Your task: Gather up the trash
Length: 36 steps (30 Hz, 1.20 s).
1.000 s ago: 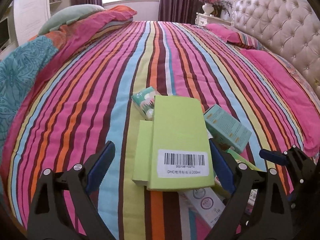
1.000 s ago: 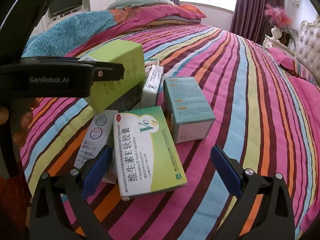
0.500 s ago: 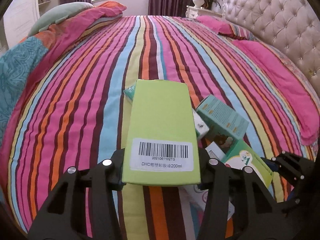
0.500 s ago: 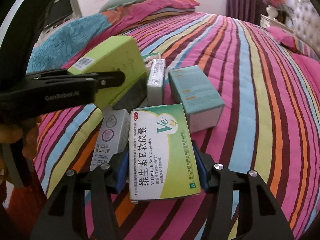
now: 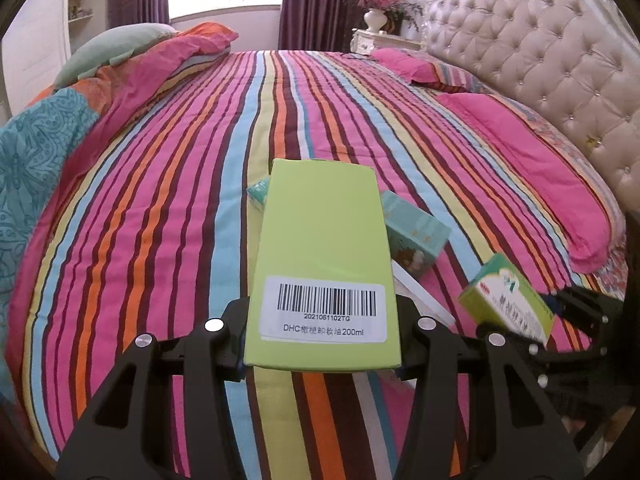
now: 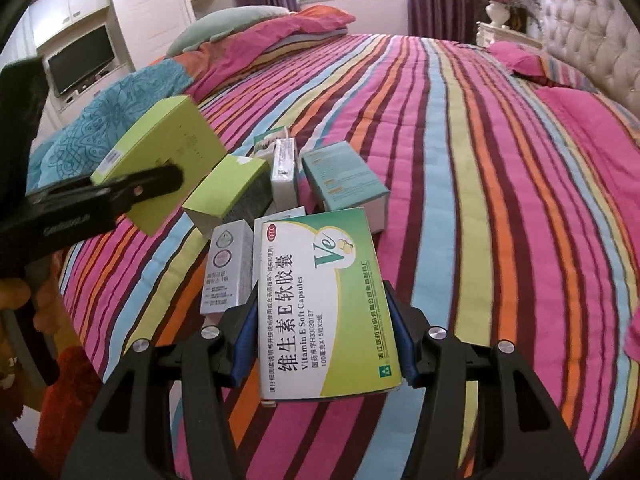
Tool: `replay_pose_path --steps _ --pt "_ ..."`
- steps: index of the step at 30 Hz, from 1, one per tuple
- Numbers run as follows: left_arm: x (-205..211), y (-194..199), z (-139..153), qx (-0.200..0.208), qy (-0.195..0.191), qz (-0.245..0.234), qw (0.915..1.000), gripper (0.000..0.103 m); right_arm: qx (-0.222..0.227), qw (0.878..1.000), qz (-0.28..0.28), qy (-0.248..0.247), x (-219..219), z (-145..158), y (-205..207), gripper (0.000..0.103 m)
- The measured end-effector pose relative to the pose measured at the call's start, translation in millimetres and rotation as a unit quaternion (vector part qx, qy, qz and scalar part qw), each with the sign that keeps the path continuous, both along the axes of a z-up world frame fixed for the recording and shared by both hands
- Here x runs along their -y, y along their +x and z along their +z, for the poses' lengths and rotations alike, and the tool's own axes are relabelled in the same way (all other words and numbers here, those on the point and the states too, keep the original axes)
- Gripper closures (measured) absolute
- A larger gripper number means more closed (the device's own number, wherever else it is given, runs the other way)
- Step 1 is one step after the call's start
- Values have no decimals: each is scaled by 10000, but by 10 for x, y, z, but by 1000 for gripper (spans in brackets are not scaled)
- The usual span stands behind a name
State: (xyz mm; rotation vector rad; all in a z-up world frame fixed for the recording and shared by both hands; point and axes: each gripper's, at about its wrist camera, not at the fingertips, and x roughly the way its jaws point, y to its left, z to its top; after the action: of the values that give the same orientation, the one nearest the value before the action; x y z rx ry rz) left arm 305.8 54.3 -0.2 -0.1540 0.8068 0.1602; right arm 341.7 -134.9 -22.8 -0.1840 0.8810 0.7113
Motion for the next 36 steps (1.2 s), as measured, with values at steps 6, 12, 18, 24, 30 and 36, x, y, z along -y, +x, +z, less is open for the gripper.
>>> replay_pose_path --steps 6,12,18,24,30,36 --pt "62 -323 73 71 -21 -161 9998 54 91 9996 -260 70 116 111 -188 50" --pt "82 -629 91 109 -6 -261 9996 54 181 9988 -434 117 207 197 -374 50" --pt "109 -952 67 115 -77 -341 9993 54 162 9980 -595 170 320 210 -567 50" --pt "159 -1245 28 114 -113 -419 9990 54 119 9976 -637 252 421 179 -782 50" --pt "225 -1521 -59 46 -90 -511 9986 54 16 9968 -715 360 485 120 -963 50" --pt "268 -1783 -177 -66 -118 -570 9983 54 -21 9976 -620 307 502 63 -1177 50"
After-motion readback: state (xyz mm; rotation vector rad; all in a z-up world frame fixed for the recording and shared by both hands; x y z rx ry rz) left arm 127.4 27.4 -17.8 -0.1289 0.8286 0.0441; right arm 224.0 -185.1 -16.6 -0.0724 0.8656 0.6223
